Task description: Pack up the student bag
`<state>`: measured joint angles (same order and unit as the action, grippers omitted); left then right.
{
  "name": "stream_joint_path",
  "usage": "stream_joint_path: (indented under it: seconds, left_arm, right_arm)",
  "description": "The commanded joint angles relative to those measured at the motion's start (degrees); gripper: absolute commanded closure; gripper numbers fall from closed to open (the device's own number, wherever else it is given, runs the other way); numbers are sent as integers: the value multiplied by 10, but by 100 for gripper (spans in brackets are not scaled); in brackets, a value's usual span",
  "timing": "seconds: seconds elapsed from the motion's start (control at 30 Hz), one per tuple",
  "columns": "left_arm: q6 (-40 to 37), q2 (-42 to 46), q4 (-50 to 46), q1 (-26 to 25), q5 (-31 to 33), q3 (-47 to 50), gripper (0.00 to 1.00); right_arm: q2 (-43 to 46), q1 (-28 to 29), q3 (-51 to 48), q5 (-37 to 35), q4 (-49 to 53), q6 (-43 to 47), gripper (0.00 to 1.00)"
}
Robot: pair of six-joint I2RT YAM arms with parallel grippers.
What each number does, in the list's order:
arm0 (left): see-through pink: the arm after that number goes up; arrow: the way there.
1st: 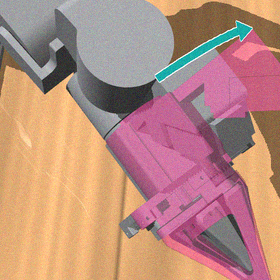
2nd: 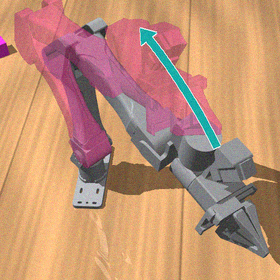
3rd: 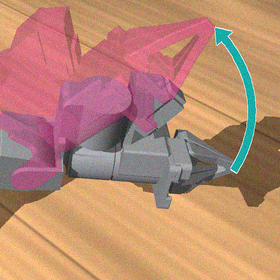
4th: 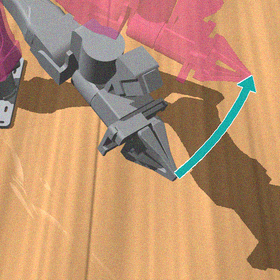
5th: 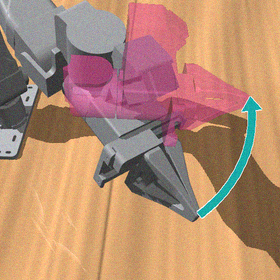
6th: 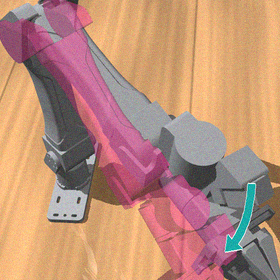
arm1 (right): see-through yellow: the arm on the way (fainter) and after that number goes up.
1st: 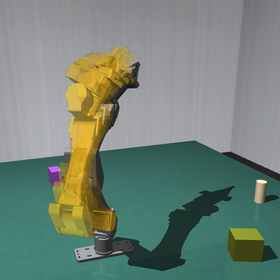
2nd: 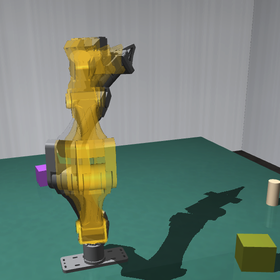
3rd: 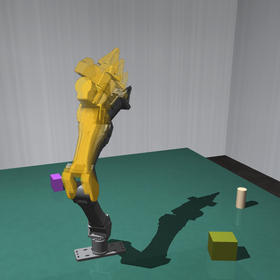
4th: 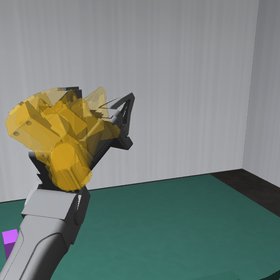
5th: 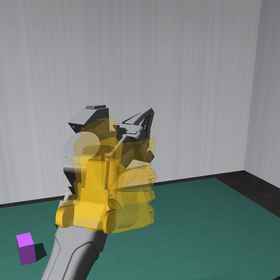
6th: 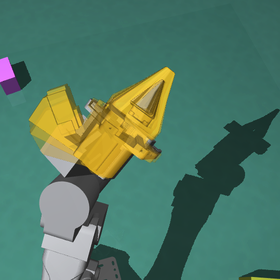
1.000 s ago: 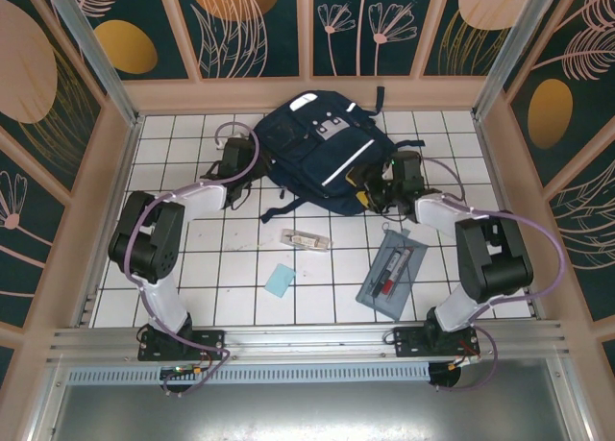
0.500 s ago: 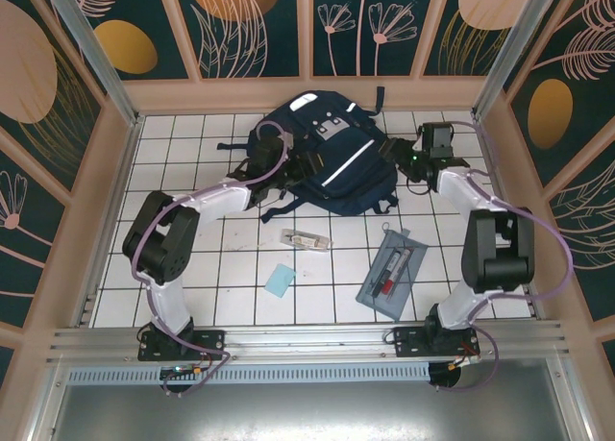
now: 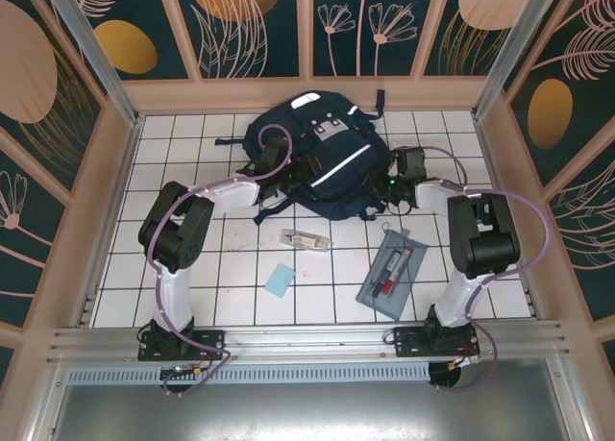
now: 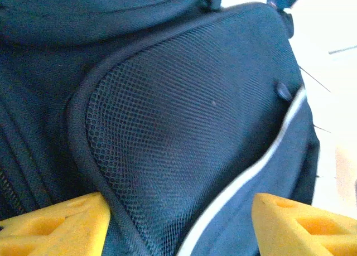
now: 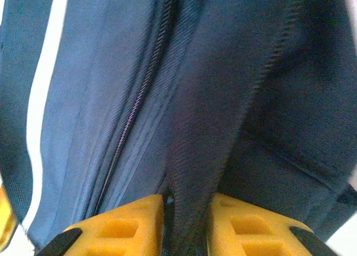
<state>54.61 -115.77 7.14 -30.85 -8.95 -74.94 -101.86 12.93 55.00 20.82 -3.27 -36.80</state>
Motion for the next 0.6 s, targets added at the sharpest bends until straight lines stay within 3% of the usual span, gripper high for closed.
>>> stream_joint_path:
  seconds: [0.0,0.13,0.27,0.37,0.47,0.57]
  left_arm:
    - [-19,-39,1,1,-10,-55,32]
    - [-64,-26,-46,17,9,-99,31]
    - [-117,33,-92,48,43,-88,30]
    - [-153,83,-125,66,78,-61,25]
    - [-180,132,-148,73,120,-30,24]
    - [-176,164,-141,73,101,5,24]
  right_arm:
    - [8,66,-19,46,-2,-38,75]
    - [28,103,-29,84,-15,-46,75]
    - [43,105,-21,238,-54,-20,67]
    - [71,87,19,217,37,44,56]
    - [95,48,57,173,116,94,52]
    - [101,-8,78,115,145,94,48]
